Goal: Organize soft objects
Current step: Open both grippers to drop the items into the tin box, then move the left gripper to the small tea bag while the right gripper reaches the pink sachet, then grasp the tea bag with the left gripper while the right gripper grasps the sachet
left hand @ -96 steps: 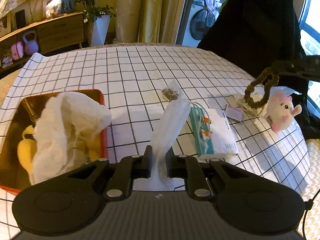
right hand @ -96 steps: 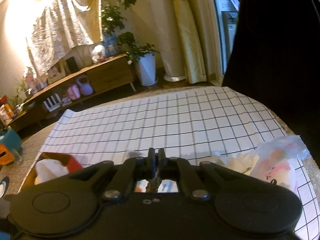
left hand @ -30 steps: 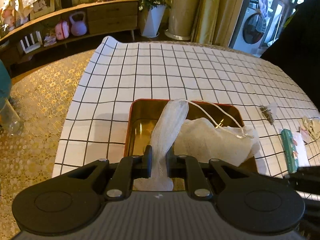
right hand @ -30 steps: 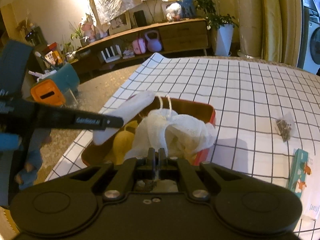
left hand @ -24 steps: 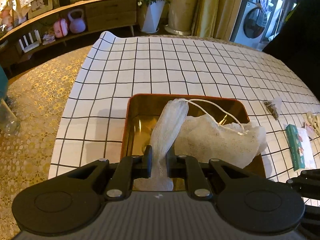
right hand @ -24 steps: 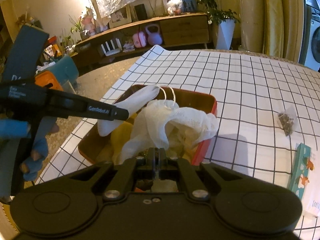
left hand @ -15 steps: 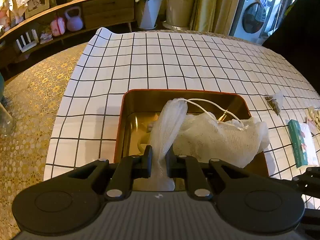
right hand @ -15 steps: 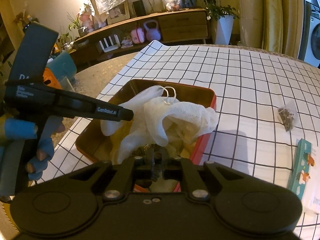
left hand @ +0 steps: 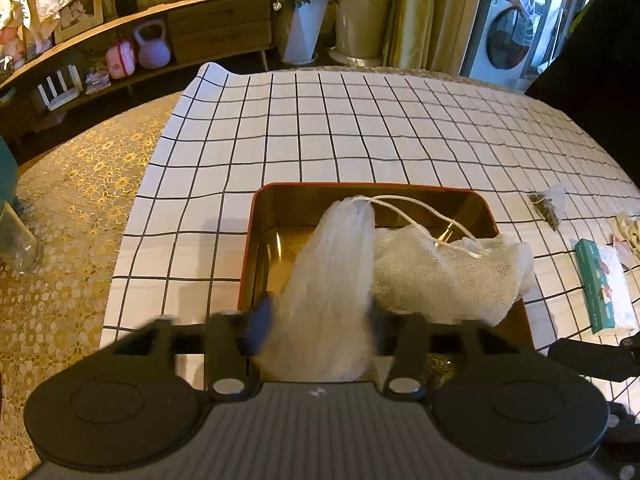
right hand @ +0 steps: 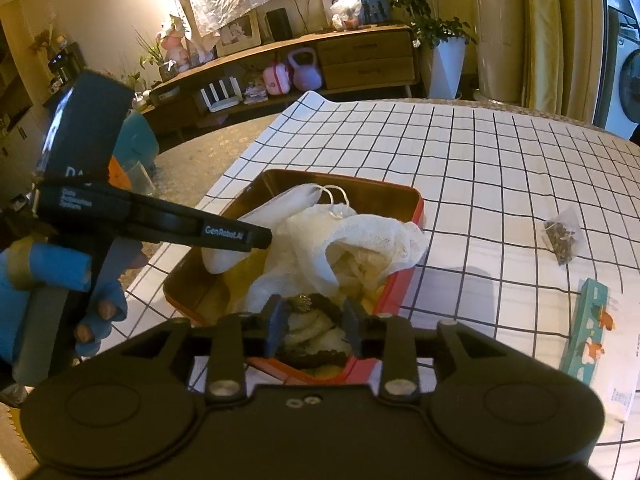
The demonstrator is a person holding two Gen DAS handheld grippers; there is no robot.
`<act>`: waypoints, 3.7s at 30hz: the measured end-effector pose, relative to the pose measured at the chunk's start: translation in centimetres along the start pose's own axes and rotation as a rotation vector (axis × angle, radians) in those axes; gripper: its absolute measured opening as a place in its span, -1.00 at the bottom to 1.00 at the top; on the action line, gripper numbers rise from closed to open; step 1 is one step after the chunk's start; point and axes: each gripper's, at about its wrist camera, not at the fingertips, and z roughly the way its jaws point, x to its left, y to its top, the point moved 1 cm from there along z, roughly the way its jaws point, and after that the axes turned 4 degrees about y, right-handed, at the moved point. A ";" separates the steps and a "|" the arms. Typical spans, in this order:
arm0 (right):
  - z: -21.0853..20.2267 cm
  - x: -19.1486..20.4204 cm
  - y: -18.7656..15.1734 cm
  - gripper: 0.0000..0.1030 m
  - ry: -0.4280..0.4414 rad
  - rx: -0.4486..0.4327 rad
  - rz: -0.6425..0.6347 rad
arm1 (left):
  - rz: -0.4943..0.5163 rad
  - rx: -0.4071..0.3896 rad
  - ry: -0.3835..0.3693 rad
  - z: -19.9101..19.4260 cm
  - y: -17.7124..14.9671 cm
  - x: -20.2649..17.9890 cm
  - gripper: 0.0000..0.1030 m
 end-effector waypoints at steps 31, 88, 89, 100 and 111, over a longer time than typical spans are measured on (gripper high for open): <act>-13.2 -2.7 -2.4 0.36 -0.043 -0.159 0.013 | 0.132 -0.172 -0.181 -10.8 -1.4 -7.2 0.38; -6.3 -27.8 -5.3 0.62 -0.270 0.058 -0.011 | 0.164 -0.017 -0.149 8.7 7.3 -26.2 0.97; -6.1 -28.0 -5.2 0.61 -0.272 0.060 -0.015 | 0.166 -0.012 -0.144 9.0 7.3 -26.3 0.97; -4.2 -29.0 -4.9 0.50 -0.278 0.066 -0.037 | 0.165 0.020 -0.105 12.1 7.3 -27.1 0.97; -4.2 -28.9 -4.8 0.08 -0.307 0.031 -0.024 | 0.180 -0.007 -0.098 12.8 6.8 -27.7 0.51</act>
